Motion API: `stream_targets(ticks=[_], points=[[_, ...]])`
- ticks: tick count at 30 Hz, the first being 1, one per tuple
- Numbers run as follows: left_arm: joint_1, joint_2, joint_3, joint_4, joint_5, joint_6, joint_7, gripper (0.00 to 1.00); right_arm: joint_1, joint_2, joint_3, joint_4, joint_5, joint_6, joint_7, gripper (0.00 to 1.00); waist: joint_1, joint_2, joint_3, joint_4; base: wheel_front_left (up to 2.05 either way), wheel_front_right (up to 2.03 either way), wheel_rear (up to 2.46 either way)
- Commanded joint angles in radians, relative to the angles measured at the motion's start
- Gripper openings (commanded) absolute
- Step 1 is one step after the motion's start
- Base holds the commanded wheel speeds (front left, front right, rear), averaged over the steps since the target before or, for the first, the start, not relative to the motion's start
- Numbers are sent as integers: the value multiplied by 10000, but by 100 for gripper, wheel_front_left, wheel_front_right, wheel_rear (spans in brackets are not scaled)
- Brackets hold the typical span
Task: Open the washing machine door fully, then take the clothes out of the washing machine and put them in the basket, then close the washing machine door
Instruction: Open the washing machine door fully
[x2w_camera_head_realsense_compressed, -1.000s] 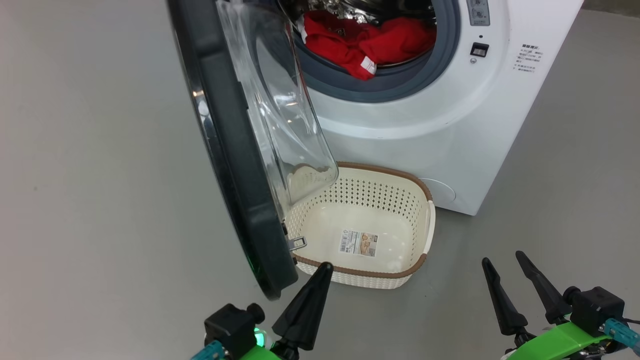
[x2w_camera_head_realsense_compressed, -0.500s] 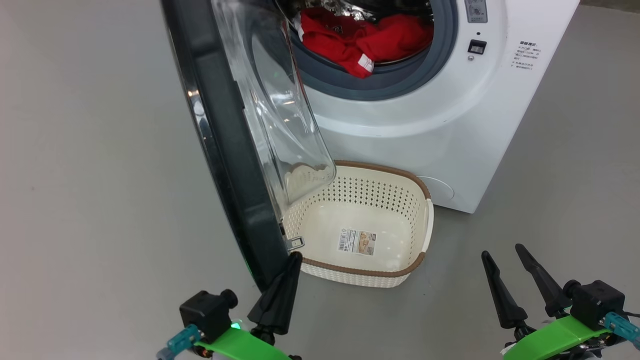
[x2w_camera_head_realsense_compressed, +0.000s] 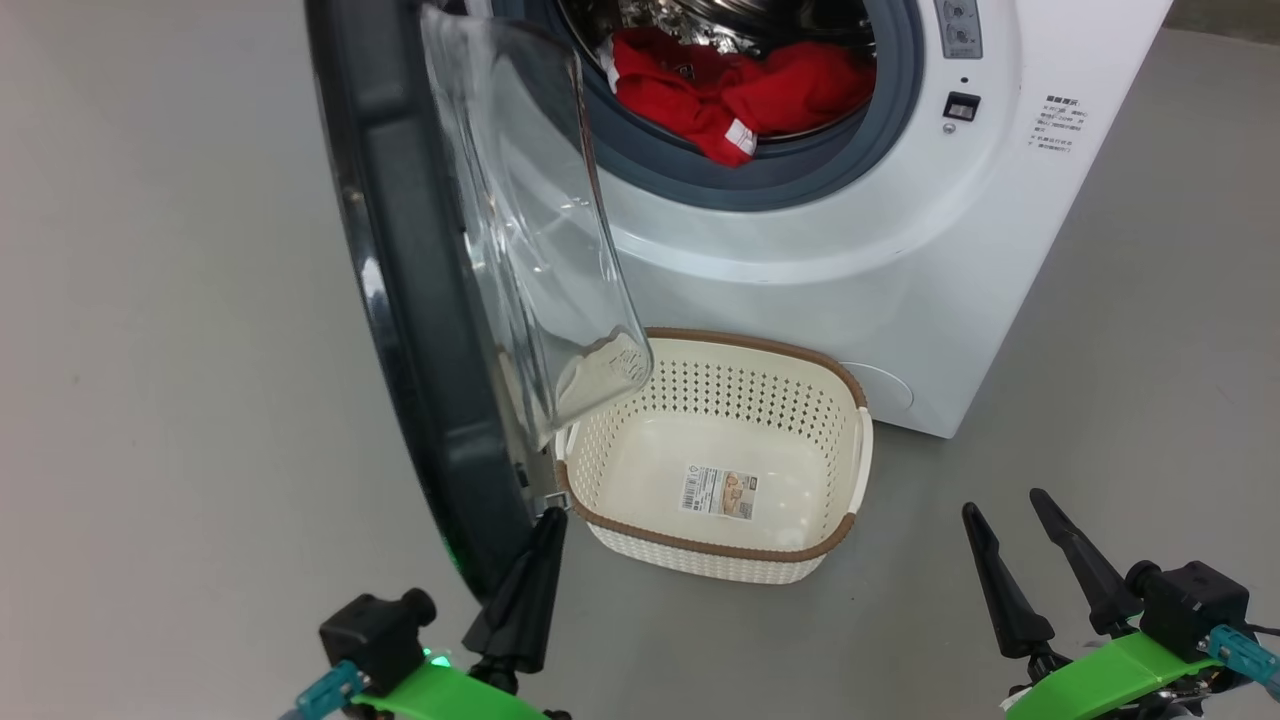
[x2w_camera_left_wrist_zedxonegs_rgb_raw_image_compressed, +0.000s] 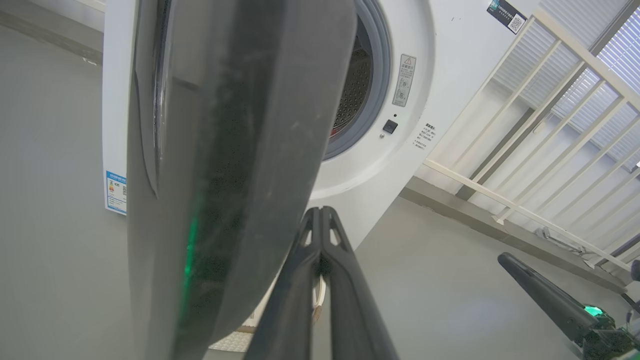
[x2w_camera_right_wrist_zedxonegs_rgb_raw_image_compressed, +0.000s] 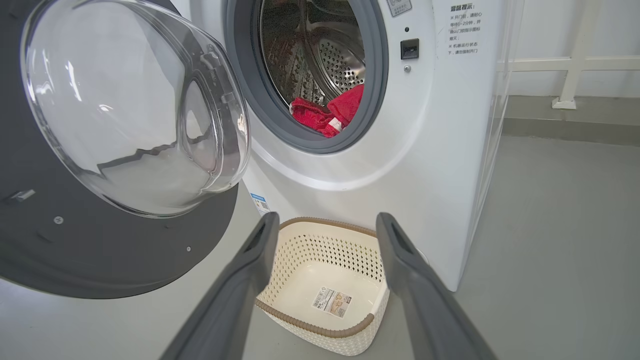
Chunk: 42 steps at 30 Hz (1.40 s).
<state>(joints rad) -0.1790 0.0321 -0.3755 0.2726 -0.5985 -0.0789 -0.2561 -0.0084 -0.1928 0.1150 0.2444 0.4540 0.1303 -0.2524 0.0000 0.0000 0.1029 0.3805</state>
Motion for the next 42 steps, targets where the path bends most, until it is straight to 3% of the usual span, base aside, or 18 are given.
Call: stream_targets(ticks=[1,18,42], points=[[14,181,718,-230,13,84,-57,0,-116,-136,244,-258,-127,4,-93,100,0,0,-19,31,0,0,0],[561,181,2821,-667,486,268,-57,0,-88,-78,226,-249,-122,4,-93,100,0,0,4,238,0,0,0],[-461,181,5467,542,1316,-46,-57,0,-401,-152,172,-285,-125,4,-93,100,0,0,565,-33,0,0,0]])
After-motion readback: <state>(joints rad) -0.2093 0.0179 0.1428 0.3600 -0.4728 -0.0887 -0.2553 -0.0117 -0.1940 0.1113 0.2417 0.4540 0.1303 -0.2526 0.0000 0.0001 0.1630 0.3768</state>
